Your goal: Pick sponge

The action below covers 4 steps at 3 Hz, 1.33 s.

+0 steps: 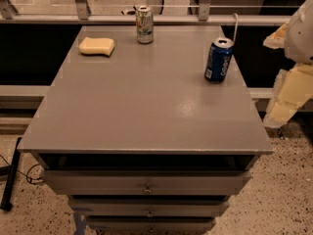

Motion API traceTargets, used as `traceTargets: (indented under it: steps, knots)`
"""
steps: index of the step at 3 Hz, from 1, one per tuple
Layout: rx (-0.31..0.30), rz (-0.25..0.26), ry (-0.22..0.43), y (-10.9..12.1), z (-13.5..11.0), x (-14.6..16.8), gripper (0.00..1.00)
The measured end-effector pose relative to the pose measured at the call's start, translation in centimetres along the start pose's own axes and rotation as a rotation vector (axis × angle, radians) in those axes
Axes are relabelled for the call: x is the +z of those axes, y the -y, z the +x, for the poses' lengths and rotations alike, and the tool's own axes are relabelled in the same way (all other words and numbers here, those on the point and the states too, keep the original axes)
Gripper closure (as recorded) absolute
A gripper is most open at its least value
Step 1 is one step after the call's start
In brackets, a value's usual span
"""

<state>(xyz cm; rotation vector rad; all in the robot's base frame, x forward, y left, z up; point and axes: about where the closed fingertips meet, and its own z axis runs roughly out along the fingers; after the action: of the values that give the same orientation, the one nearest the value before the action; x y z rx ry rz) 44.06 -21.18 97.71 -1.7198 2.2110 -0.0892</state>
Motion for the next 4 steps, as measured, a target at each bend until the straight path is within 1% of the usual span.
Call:
traceTargets:
  steps: [1,2,3,4]
  knots:
    - [-0.002,-0.017,0.083,0.9,-3.4,3.0,0.0]
    - [0.024,-0.05,0.215,2.8,-8.8,6.6,0.0]
    - [0.05,-0.082,0.348,3.8,-15.2,9.6,0.0]
    - [0.092,-0.096,0.484,4.5,-20.2,11.5,0.0]
